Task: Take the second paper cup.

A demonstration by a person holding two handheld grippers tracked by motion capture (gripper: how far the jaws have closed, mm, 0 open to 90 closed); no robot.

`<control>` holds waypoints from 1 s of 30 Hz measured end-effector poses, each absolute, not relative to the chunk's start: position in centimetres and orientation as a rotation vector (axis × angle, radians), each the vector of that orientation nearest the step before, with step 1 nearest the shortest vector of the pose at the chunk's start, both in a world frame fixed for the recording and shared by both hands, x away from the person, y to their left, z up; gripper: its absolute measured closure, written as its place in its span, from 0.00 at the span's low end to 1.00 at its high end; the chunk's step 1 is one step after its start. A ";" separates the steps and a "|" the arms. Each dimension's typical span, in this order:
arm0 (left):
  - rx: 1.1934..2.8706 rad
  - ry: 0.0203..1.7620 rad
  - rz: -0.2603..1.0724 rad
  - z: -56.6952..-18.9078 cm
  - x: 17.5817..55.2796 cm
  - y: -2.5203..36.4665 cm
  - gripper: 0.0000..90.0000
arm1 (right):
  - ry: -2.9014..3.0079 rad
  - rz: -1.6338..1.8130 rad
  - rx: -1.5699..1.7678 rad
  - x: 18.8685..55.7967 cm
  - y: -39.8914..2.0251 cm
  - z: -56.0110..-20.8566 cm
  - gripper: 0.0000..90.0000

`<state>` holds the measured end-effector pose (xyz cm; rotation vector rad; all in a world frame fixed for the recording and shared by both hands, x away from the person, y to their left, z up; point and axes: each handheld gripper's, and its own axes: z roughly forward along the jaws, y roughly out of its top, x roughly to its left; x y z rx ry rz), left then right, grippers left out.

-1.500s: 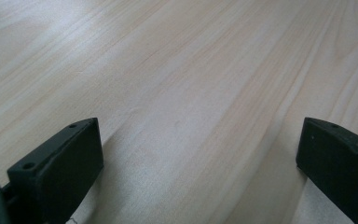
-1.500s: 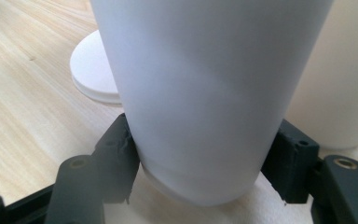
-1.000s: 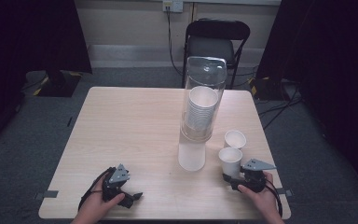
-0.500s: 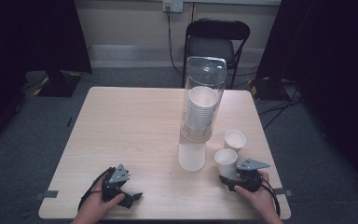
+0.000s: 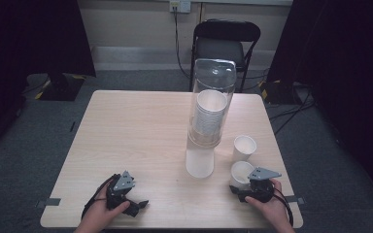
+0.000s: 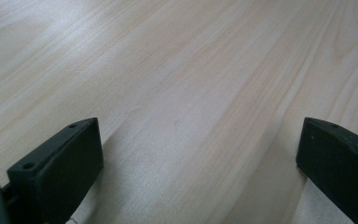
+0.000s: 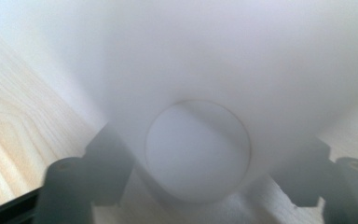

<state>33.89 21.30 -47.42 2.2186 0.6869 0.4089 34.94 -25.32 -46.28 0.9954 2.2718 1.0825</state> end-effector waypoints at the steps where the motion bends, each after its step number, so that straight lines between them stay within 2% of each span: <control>1: 2.219 0.687 0.409 -47.4 33.9 21.3 0.00 | 2.269 1.081 0.989 34.9 -25.4 -46.3 0.31; 10: 2.220 0.686 0.409 -47.4 33.9 21.3 0.00 | 2.232 1.122 0.995 34.3 -26.3 -46.2 0.24; 16: 2.220 0.685 0.409 -47.4 33.9 21.3 0.00 | 2.234 1.160 1.004 33.4 -27.5 -46.1 0.16; 30: 2.205 0.682 0.406 -47.5 33.9 21.3 0.00 | 2.240 1.185 1.016 31.4 -31.6 -46.2 0.16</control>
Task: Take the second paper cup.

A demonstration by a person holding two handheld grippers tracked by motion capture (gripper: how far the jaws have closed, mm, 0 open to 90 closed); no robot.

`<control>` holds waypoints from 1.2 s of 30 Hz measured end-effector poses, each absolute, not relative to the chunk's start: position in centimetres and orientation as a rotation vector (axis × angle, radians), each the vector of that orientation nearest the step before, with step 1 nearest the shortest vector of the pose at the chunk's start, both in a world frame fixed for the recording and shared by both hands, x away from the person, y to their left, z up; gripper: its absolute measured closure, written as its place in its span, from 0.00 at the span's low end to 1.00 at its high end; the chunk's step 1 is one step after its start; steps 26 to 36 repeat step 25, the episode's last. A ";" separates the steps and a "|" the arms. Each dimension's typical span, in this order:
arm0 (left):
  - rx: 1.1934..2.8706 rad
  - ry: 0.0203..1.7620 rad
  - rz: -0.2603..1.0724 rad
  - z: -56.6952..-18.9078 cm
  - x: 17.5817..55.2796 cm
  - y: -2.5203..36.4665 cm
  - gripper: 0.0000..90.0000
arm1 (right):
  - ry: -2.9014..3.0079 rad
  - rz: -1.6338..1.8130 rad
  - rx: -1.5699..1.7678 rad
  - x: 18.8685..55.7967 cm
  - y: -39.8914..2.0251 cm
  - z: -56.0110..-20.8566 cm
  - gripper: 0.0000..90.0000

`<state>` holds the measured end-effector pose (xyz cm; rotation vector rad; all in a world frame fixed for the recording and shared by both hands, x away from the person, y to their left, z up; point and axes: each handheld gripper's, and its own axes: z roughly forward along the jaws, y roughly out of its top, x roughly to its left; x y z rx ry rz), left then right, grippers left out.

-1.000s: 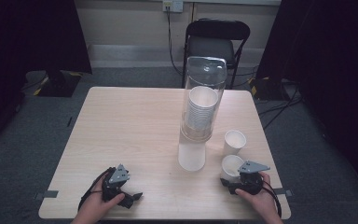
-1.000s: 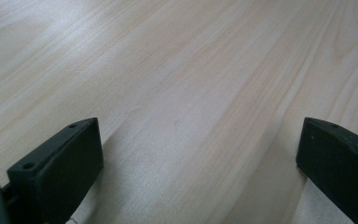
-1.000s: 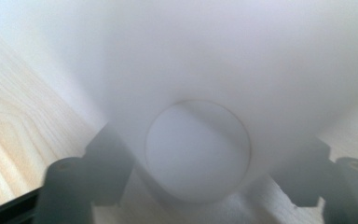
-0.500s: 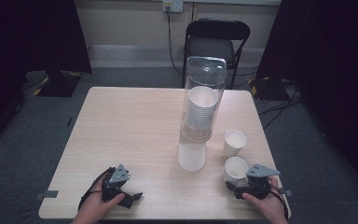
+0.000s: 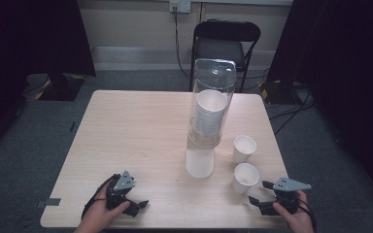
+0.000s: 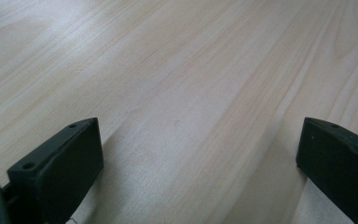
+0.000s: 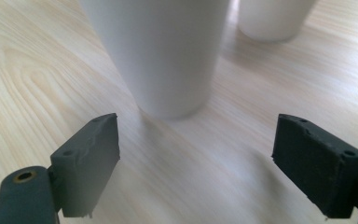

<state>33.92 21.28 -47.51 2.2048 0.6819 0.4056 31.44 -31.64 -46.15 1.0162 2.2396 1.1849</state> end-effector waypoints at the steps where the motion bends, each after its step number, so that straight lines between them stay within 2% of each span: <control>1: 2.205 0.683 0.405 -47.5 33.9 21.3 0.00 | 2.243 1.180 1.025 31.3 -31.9 -46.3 0.16; 13: 2.205 0.683 0.406 -47.5 33.9 21.3 0.00 | 2.274 1.050 1.009 31.0 -34.1 -46.7 0.15; 20: 2.204 0.683 0.406 -47.5 33.9 21.3 0.00 | 2.245 1.102 0.985 30.7 -35.3 -47.1 0.15; 36: 2.205 0.683 0.407 -47.5 33.9 21.3 0.00 | 2.227 1.108 0.994 30.6 -35.5 -47.2 0.15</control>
